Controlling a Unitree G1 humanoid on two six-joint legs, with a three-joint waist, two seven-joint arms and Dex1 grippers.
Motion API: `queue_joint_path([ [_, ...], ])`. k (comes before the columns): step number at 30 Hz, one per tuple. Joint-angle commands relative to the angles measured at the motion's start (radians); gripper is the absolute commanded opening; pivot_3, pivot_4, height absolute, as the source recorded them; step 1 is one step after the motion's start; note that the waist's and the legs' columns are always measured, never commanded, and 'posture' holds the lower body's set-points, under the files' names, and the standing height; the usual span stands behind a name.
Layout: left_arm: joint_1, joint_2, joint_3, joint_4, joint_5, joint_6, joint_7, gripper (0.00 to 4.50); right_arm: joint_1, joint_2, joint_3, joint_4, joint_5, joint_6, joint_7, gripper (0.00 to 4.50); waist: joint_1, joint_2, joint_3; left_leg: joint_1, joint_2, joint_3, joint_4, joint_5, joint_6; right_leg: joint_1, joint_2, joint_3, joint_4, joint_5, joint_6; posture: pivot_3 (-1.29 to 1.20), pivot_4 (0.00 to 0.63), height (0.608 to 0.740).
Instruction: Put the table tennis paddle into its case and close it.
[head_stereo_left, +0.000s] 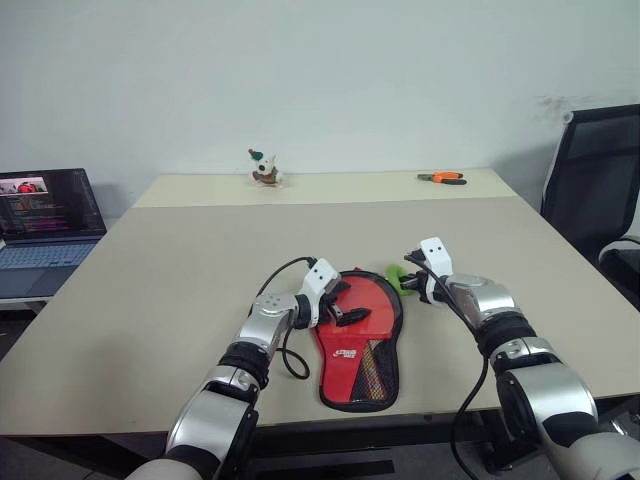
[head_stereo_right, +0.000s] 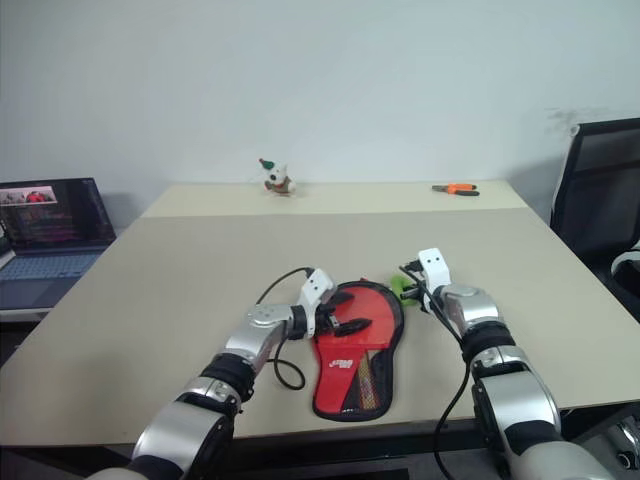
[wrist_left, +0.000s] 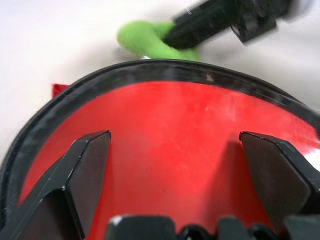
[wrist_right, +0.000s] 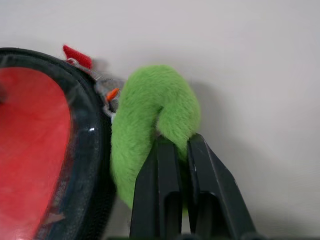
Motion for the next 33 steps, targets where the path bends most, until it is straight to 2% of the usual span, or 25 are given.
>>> queue_joint_path([
  [1,0.026,0.009,-0.03,0.077,0.039,-0.002,-0.054,4.5,0.033,-0.061,0.019,-0.158,-0.009,0.067,0.052,0.03,0.0,0.0,0.0,0.0,0.0,0.0,0.0,0.0,0.0,0.0,0.0,0.0,0.0,0.0,0.0,0.0,0.15,0.74],
  [7,0.034,0.015,-0.047,0.1,0.068,-0.023,-0.086,4.5,0.157,-0.171,0.054,-0.403,-0.017,0.194,0.118,0.03,0.005,0.002,-0.002,0.0,0.0,0.0,0.0,0.0,0.0,0.001,0.0,0.0,0.0,0.0,0.0,0.0,0.15,0.74],
  [10,0.031,0.008,-0.048,0.115,0.077,-0.032,-0.07,4.5,0.267,-0.264,0.073,-0.576,-0.005,0.286,0.182,0.03,0.015,0.004,-0.003,0.0,-0.002,0.0,0.0,0.0,0.0,0.001,0.0,-0.001,-0.001,0.0,0.0,0.0,0.15,0.74],
  [15,0.01,0.003,-0.045,0.144,0.082,-0.041,-0.038,4.5,0.502,-0.448,0.084,-0.982,0.112,0.472,0.349,0.03,0.021,0.006,-0.005,0.001,-0.004,-0.002,0.0,-0.001,0.001,0.004,0.002,-0.001,-0.003,-0.001,0.001,0.0,0.15,0.74],
  [17,0.005,0.001,-0.044,0.153,0.083,-0.045,-0.034,4.5,0.544,-0.484,0.08,-1.07,0.151,0.512,0.379,0.03,0.017,0.007,-0.005,0.005,-0.004,-0.002,0.001,-0.001,0.001,0.007,0.003,-0.001,-0.002,-0.004,0.006,0.0,0.15,0.74],
  [21,-0.006,-0.012,-0.044,0.17,0.084,-0.051,-0.015,4.5,0.638,-0.549,0.062,-1.277,0.252,0.6,0.425,0.03,0.018,0.006,-0.005,0.015,-0.003,-0.003,0.001,-0.001,0.001,0.017,0.003,-0.002,-0.004,-0.005,0.008,0.0,0.15,0.74],
  [25,-0.018,-0.029,-0.04,0.182,0.085,-0.058,0.013,4.5,0.759,-0.623,0.067,-1.497,0.352,0.617,0.481,0.03,0.021,0.005,-0.006,0.013,-0.003,-0.003,0.001,-0.001,0.001,0.017,0.003,-0.002,-0.005,-0.006,0.009,0.0,0.15,0.74],
  [29,-0.024,-0.033,-0.039,0.191,0.086,-0.063,0.022,4.5,0.837,-0.675,0.084,-1.578,0.379,0.58,0.49,0.03,0.023,0.004,-0.006,0.011,-0.003,-0.005,0.001,-0.001,0.001,0.018,0.001,-0.004,-0.007,-0.006,0.009,0.0,0.15,0.74],
  [33,-0.026,-0.037,-0.038,0.194,0.088,-0.066,0.031,4.5,0.928,-0.732,0.055,-1.64,0.459,0.539,0.561,0.03,0.031,0.004,-0.006,0.009,-0.004,-0.007,0.001,-0.001,0.001,0.017,0.0,-0.005,-0.009,-0.007,0.011,0.0,0.15,0.74],
])
